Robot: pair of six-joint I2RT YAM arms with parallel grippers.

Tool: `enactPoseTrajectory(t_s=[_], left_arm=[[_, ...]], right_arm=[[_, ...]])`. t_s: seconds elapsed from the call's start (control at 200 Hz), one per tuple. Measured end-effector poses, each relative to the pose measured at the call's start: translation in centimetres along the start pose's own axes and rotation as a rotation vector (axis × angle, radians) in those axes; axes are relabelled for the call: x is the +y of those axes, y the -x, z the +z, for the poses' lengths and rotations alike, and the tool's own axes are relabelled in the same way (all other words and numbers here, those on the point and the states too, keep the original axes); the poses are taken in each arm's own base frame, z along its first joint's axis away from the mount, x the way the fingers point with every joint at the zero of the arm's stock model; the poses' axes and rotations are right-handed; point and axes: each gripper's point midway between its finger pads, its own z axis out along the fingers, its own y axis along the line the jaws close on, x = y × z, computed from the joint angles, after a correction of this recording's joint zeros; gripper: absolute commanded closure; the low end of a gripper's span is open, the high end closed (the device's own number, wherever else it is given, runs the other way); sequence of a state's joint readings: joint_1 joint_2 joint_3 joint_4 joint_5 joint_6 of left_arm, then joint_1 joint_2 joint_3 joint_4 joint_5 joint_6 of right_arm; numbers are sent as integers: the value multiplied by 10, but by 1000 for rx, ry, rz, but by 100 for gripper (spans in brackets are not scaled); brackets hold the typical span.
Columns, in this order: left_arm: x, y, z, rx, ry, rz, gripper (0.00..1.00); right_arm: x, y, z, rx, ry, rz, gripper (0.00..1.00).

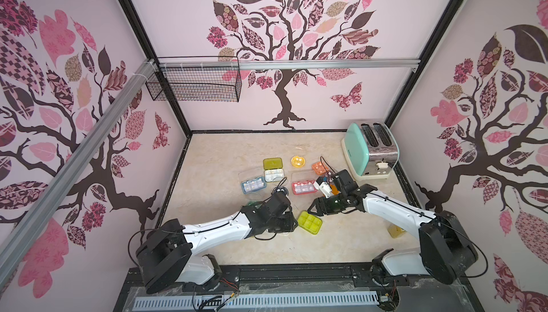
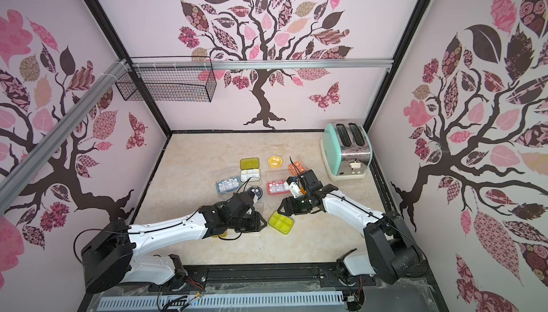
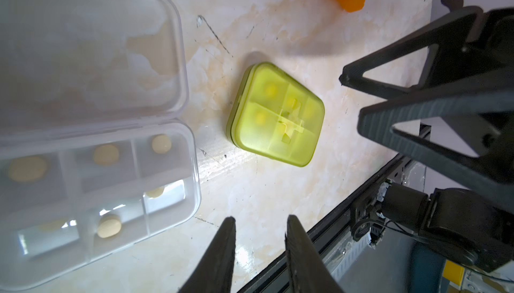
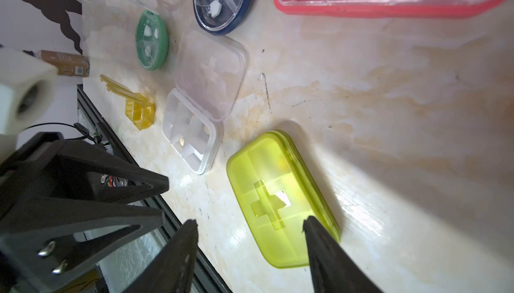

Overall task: Close pillboxes
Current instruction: Close the lid on the pillbox.

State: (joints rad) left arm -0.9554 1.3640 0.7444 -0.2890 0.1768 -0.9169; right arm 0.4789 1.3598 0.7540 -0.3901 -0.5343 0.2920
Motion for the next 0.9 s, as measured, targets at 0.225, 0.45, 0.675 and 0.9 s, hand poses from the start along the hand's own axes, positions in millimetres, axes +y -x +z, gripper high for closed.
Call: enactPoseTrajectory(t_s=[0.225, 0.45, 0.675, 0.9], left_arm=[[-6, 28, -5, -19, 18, 55, 53], [-6, 47, 10, 34, 50, 123, 58], [0, 40, 30, 119, 73, 159, 55], [5, 36, 39, 146, 84, 162, 50]], right_arm=[[-22, -12, -16, -51, -140, 129, 25], [-33, -54, -19, -33, -163, 251, 35], [-36, -75, -10, -14, -132, 334, 40], [-30, -73, -1, -12, -90, 352, 40]])
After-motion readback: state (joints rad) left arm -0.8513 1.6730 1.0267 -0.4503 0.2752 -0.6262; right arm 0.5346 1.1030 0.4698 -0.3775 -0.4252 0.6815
